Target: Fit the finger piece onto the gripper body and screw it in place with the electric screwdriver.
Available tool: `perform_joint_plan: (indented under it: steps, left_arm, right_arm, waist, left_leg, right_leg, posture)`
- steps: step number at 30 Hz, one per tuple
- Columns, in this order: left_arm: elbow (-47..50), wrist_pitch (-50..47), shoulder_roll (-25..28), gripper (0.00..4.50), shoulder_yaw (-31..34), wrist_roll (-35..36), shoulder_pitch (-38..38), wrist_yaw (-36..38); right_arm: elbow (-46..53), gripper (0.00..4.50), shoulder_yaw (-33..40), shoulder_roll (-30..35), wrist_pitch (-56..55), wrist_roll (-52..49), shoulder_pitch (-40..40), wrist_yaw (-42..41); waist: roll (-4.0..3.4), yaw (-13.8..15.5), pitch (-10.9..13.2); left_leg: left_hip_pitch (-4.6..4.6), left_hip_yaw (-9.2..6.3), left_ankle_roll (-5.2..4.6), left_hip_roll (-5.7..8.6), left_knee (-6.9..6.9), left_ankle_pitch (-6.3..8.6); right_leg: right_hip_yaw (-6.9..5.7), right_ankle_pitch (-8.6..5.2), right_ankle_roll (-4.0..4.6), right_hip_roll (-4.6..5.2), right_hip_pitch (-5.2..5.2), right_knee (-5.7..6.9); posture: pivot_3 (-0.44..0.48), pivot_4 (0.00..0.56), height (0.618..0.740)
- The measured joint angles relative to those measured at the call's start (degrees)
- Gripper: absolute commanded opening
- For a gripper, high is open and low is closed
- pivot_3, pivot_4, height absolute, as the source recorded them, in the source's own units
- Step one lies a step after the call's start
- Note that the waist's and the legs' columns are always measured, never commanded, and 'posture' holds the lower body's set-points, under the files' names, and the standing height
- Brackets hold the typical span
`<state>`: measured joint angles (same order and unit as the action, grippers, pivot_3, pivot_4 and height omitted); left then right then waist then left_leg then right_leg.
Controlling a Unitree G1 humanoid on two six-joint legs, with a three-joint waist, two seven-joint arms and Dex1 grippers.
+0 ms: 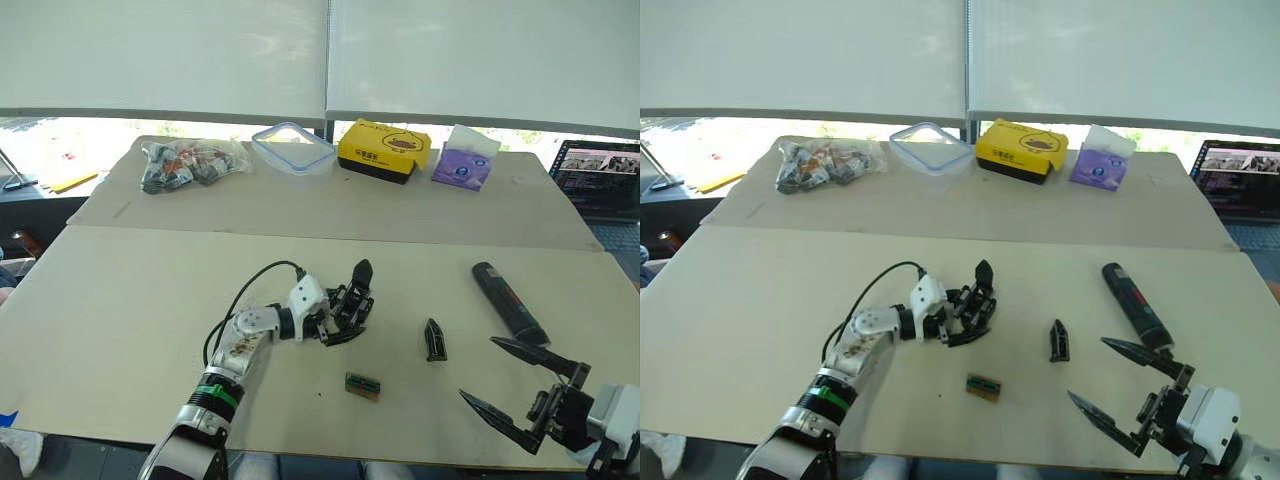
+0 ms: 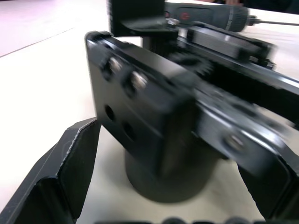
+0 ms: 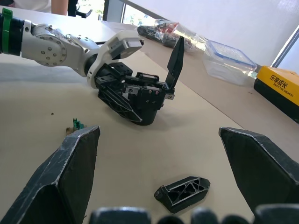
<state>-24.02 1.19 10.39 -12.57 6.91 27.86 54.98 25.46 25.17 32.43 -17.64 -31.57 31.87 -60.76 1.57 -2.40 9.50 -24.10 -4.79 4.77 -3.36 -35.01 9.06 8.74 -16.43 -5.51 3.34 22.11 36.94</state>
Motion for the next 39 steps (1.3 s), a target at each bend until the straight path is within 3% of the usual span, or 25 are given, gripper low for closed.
perform_joint_plan:
  steps: [4, 9, 16, 25, 27, 30, 39]
  left_arm:
    - [0.41, -0.57, 0.96, 2.37, -0.72, 0.05, 0.14, 1.22]
    - [6.92, -2.56, 2.25, 2.39, -0.71, 0.23, -4.00, 0.85]
    - [18.02, -10.33, -0.71, 2.39, -2.13, -1.16, -10.39, -8.89]
    - [18.08, -8.45, -3.58, 2.39, -4.61, -3.50, -11.82, -15.04]
    - [18.19, -8.66, -3.44, 3.42, -4.48, -3.02, -11.92, -14.84]
    - [18.96, -9.07, -1.51, 4.47, -4.29, -1.78, -12.25, -12.94]
    - [15.58, -9.44, 8.92, 4.47, -2.58, 3.83, -7.92, 0.98]
  right_arm:
    - [0.51, 4.50, 0.00, 0.23, 0.44, 0.00, -0.17, 0.18]
    - [0.95, 4.50, 0.11, 0.32, 0.46, -0.02, 0.59, 0.15]
    - [1.39, 4.50, 0.67, 0.51, 0.71, -0.42, 2.64, 0.03]
    - [2.34, 4.50, 2.63, 2.97, 2.99, -2.57, 3.14, -0.37]
    - [2.34, 4.50, 2.71, 3.07, 3.20, -3.00, 2.86, -0.40]
    - [2.35, 4.50, 2.71, 3.07, 3.28, -3.08, 2.66, -0.42]
    - [4.32, 4.50, 2.62, 3.05, 5.13, -3.04, 2.20, 0.75]
  waist:
    - [-0.01, -0.19, -0.01]
    - [-0.02, -0.24, -0.01]
    - [0.00, 0.07, 0.00]
    - [0.00, 0.21, 0.00]
    - [0.00, 0.19, 0.00]
    - [-0.01, 0.08, -0.01]
    - [-0.03, -0.15, -0.02]
  left_leg:
    - [0.02, 0.00, 0.00, -0.01, 0.02, 0.00]
    - [0.01, 0.00, 0.00, -0.02, 0.10, 0.00]
    - [-0.03, 0.00, 0.00, 0.00, 0.01, 0.00]
    - [-0.03, 0.00, 0.00, 0.04, -0.05, 0.00]
    - [-0.02, 0.00, 0.00, 0.04, -0.04, 0.00]
    - [-0.02, 0.00, 0.00, 0.04, 0.00, 0.00]
    - [0.03, 0.00, 0.00, 0.04, -0.01, 0.00]
  right_leg:
    - [0.00, -0.03, 0.06, 0.00, 0.00, 0.00]
    - [0.00, -0.02, 0.00, 0.00, 0.01, 0.01]
    - [0.00, -0.10, 0.13, 0.01, 0.03, 0.00]
    - [0.01, -0.22, 0.34, 0.05, 0.00, -0.03]
    - [0.01, -0.22, 0.35, 0.05, 0.00, -0.02]
    - [0.01, -0.22, 0.36, 0.05, 0.01, -0.03]
    - [0.01, -0.22, 0.39, 0.05, 0.01, 0.00]
  posture:
    - [0.000, 0.150, 0.740]
    - [0.000, 0.150, 0.740]
    - [0.000, 0.150, 0.740]
    - [0.000, 0.150, 0.740]
    - [0.000, 0.150, 0.740]
    - [0.000, 0.150, 0.740]
    - [0.000, 0.150, 0.740]
